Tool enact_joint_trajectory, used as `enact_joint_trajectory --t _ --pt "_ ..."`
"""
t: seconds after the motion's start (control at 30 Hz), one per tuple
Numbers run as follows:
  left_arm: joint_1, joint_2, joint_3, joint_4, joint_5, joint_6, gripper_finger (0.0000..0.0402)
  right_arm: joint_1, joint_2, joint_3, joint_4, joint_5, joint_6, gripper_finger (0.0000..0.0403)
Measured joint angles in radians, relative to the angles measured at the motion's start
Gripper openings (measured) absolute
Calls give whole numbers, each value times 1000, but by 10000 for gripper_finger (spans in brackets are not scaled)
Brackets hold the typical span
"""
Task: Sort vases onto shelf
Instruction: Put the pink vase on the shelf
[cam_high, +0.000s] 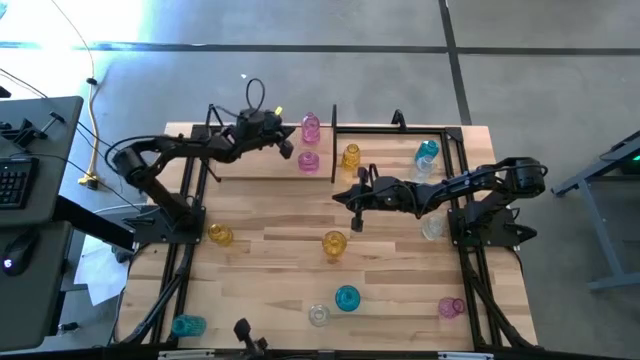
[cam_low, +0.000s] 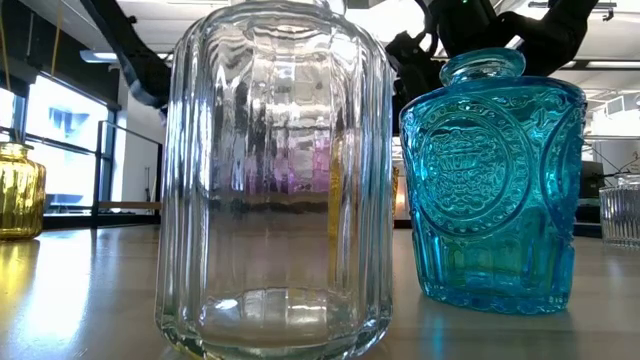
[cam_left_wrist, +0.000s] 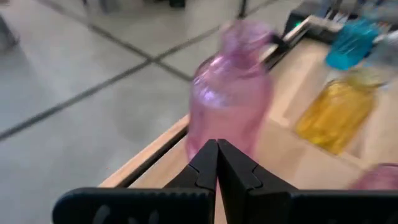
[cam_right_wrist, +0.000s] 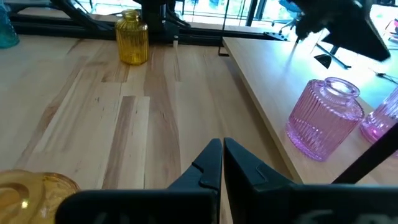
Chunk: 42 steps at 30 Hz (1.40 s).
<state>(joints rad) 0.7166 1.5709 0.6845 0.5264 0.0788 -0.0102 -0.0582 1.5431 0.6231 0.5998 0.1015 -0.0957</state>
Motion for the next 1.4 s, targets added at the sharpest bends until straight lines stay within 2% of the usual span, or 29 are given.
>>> enact_joint_trajectory --t 0.1,0.2,0.43,0.6,0.7,0.87,1.03,1.17,1.27,1.4 --pt "-34 -64 -77 62 1 31 0 4 -38 5 -49 3 21 0" --pt "-69 -131 -125 86 1 48 0 24 -92 45 -196 29 44 0" --pt "-143 -241 -183 89 44 79 0 156 -148 266 -793 157 219 0" --pt "-187 -271 -208 99 51 109 0 287 -137 461 -1273 164 554 0" --pt "-205 -270 -214 98 50 118 0 388 -131 547 -1484 134 785 3" --pt "-230 -265 -214 103 50 119 0 573 -129 631 -1759 35 1227 46" --pt "-245 -265 -214 108 50 124 0 764 -129 645 -1907 -110 1644 124" --pt "-256 -265 -214 107 50 127 0 880 -129 645 -1917 -192 1852 179" --pt "-262 -265 -214 107 50 127 0 953 -129 645 -1920 -219 1953 198" --pt "-262 -265 -214 107 50 119 0 1035 -129 645 -1924 -226 2039 197"
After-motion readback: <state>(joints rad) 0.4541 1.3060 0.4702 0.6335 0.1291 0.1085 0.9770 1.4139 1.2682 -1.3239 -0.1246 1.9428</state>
